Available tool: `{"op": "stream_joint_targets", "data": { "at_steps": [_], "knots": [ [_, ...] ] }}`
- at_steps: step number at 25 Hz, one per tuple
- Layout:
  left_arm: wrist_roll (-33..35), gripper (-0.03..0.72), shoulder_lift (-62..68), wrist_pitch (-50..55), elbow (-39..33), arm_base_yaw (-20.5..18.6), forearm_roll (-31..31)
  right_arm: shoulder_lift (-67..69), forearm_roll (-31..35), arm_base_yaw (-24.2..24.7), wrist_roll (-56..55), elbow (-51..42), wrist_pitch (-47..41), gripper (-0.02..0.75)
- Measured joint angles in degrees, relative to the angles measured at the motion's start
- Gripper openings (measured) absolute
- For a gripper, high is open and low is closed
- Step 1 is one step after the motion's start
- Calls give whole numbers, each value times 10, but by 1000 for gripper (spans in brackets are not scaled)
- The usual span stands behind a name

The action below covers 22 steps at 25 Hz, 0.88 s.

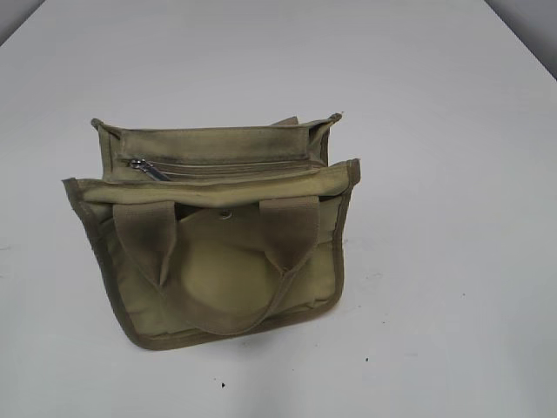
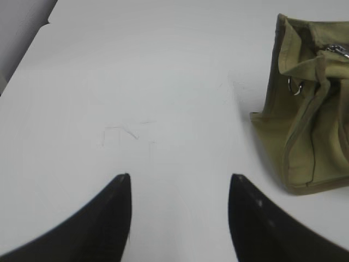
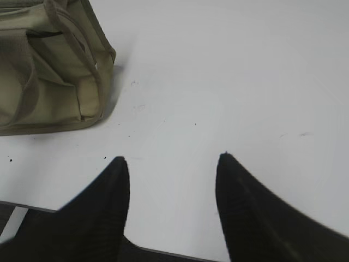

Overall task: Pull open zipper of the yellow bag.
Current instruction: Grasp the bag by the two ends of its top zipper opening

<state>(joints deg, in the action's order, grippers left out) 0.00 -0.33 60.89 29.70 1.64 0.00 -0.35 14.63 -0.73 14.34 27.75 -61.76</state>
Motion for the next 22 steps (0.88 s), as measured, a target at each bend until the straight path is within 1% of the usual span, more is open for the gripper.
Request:
{"op": "stream_joint_targets", "data": {
  "at_steps": [22],
  "knots": [
    [0,439,0,0,0,0,0,0,0,0,0,0,0,403]
  ]
}}
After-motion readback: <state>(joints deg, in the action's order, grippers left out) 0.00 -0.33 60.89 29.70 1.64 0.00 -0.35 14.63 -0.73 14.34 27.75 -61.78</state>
